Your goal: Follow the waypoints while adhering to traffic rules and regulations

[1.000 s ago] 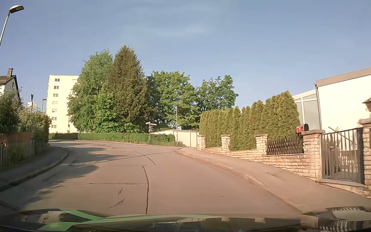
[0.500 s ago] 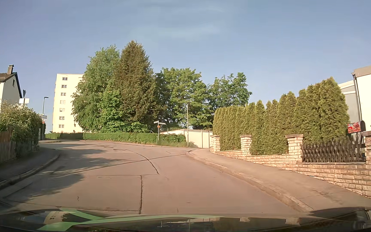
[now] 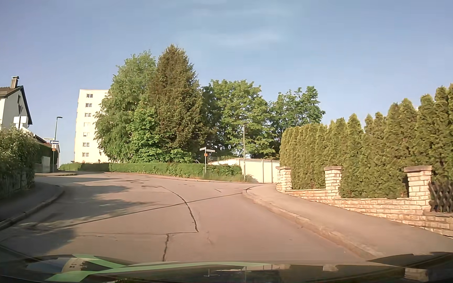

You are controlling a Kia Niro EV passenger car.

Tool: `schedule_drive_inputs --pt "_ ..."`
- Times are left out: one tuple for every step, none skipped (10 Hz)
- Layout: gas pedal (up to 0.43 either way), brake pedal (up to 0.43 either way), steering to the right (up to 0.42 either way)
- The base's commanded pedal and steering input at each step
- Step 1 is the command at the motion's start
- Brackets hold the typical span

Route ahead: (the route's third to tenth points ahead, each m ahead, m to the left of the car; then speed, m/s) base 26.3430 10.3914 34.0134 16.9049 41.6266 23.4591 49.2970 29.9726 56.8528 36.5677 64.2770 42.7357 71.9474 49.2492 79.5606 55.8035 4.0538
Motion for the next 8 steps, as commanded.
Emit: schedule_drive_inputs --pt "0.110 0.000 -0.109" --pt "0.118 0.000 -0.112" --pt "0.118 0.000 -0.116" --pt "0.118 0.000 -0.116" --pt "0.118 0.000 -0.113" --pt "0.118 0.000 -0.107" --pt "0.118 0.000 -0.100" --pt "0.118 0.000 -0.094"
